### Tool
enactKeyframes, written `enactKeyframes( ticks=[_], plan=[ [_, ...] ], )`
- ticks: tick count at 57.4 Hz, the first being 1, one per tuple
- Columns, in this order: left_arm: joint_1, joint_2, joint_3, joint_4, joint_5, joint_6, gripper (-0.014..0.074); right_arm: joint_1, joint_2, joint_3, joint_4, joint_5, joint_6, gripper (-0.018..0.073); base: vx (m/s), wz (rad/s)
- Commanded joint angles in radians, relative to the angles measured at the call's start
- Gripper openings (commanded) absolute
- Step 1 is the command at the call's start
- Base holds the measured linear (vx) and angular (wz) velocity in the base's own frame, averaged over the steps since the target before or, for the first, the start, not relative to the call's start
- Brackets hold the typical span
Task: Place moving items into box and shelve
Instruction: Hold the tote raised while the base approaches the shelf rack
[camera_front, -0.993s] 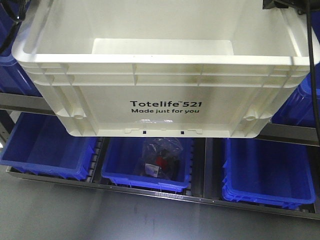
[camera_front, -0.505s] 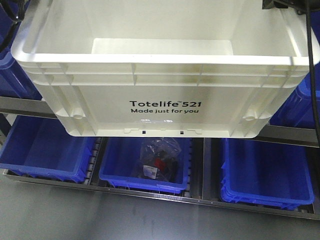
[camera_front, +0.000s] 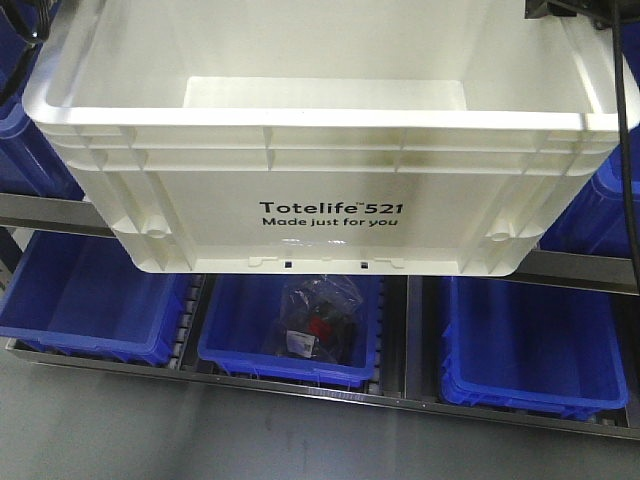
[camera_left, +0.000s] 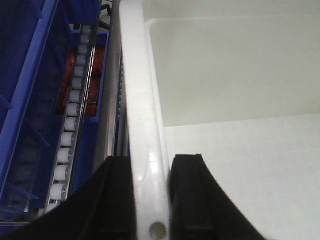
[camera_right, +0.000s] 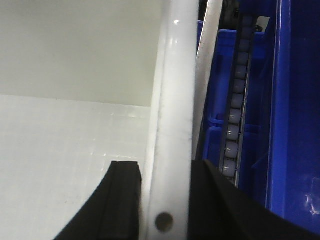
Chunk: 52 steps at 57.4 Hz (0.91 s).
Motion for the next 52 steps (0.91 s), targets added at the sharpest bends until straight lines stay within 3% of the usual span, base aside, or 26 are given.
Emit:
enactKeyframes(
  ticks=[1, 52],
  plan=[
    [-0.002, -0.054, -0.037, 0.072, -0.127, 0.009, 0.0002, -0.008, -0.053, -0.044, -0.057, -0.137, -0.012, -0.0005, 0.0, 0.0],
    [-0.002, -0.054, -0.037, 0.072, -0.131, 0.009, 0.0002, -0.008, -0.053, -0.044, -0.057, -0.137, -0.012, -0.0005, 0.0, 0.0]
  ],
)
